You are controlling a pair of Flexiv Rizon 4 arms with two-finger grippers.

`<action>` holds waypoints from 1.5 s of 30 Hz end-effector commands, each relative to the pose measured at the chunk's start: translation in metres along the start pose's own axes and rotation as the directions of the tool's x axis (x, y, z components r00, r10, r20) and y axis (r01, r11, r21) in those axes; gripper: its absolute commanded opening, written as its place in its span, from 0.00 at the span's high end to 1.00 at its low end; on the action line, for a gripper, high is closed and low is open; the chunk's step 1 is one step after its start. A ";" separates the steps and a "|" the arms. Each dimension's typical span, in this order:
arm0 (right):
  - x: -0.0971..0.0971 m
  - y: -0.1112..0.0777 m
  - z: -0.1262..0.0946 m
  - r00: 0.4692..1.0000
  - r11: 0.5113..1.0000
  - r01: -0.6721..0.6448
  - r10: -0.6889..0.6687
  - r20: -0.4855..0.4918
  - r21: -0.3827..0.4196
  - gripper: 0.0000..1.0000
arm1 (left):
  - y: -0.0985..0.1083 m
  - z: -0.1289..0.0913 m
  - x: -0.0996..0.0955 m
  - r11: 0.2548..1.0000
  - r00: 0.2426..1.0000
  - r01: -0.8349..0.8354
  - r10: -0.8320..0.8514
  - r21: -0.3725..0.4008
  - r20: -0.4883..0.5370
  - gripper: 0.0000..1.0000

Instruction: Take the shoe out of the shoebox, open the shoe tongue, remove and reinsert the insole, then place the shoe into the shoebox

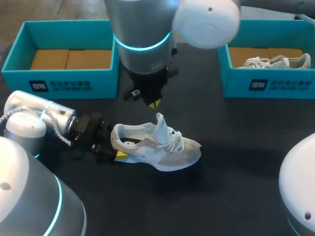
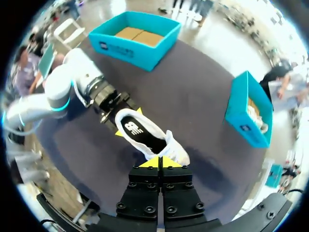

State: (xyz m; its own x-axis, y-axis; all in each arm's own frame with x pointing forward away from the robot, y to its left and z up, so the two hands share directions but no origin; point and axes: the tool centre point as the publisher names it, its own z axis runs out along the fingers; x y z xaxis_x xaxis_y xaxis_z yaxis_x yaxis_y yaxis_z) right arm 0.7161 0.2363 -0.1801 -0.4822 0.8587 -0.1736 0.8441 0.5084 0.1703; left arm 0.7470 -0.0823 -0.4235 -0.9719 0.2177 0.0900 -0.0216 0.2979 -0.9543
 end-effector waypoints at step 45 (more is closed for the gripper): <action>0.046 0.022 0.081 0.747 0.748 0.664 -0.664 -0.046 -0.001 1.00 | 0.002 -0.001 0.001 1.000 1.000 0.000 0.000 -0.001 0.001 1.00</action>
State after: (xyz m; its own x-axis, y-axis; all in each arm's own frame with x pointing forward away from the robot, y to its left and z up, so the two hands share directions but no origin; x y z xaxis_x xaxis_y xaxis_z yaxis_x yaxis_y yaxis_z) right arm 0.7278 0.2895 -0.2513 -0.9281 0.3060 -0.2120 0.3146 0.9492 -0.0075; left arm 0.7470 -0.0822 -0.4234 -0.9718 0.2178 0.0899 -0.0215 0.2979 -0.9544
